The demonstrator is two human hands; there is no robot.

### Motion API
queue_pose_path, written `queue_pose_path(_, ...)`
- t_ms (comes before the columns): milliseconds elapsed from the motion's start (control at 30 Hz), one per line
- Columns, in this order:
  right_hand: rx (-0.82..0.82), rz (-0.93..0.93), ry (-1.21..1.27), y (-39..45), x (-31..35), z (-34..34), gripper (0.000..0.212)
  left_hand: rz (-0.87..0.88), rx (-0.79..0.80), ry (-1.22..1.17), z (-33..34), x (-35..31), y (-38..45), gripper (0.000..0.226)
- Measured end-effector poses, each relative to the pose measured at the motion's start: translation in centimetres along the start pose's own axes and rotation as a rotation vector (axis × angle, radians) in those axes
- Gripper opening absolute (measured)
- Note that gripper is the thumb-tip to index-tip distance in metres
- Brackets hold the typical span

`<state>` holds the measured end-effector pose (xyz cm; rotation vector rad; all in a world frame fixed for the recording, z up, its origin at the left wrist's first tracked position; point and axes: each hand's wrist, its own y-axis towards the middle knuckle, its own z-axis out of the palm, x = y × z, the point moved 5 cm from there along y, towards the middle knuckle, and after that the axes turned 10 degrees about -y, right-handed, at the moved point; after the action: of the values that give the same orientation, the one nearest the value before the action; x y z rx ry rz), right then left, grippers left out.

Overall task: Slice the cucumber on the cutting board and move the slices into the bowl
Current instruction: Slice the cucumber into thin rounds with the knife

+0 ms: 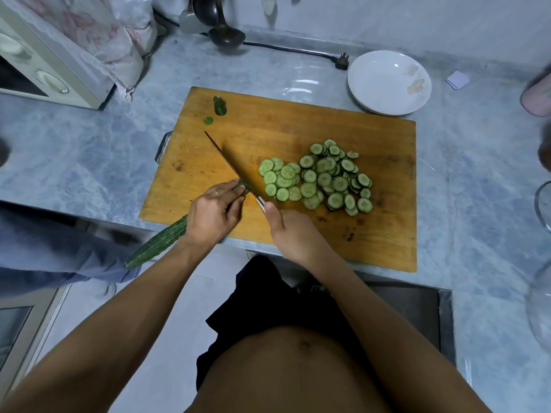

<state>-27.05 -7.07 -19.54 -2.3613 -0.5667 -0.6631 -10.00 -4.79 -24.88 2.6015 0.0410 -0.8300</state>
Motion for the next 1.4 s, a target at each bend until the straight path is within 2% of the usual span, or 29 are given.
queue_pose_path(100, 0.007, 0.03, 0.075, 0.2, -1.0, -0.6, 0.063, 0.012, 0.029, 0.038, -0.6, 0.0, 0.3, 0.026)
queue_pose_path(267, -0.036, 0.084, 0.146, -0.2, -2.5, -1.8, 0.063, 0.028, -0.032, 0.02, -0.5, 0.3, -0.5, 0.024)
queue_pose_path(400, -0.022, 0.038, 0.154, -0.9, -1.8, -2.2, 0.065, 0.041, -0.02, 0.03, -0.1, 0.3, -0.6, 0.024)
queue_pose_path(533, 0.017, 0.019, 0.11, -1.7, -0.8, -1.6, 0.072, 0.051, -0.01, 0.042, -0.2, 0.2, -0.5, 0.025)
queue_pose_path(667, 0.01, -0.028, 0.037, -2.1, -0.2, -1.3, 0.061, 0.027, -0.02, 0.021, -0.3, 0.3, -0.5, 0.022)
queue_pose_path(800, 0.009, -0.054, 0.012, -2.2, 0.0, -1.3, 0.06, 0.032, -0.023, 0.012, -0.3, 0.4, -0.6, 0.02)
queue_pose_path(1100, 0.023, -0.043, -0.011, -2.3, 0.3, -1.0, 0.061, 0.037, -0.003, 0.002, -0.4, 0.3, -0.5, 0.031)
queue_pose_path(1300, 0.053, -0.008, 0.081, -1.3, 0.3, -1.3, 0.062, 0.058, -0.026, 0.008, -0.3, 0.1, -0.5, 0.023)
queue_pose_path(1400, 0.058, 0.004, 0.042, -0.4, 0.7, -1.1, 0.061, 0.061, -0.04, 0.014, -0.3, 0.3, -0.5, 0.02)
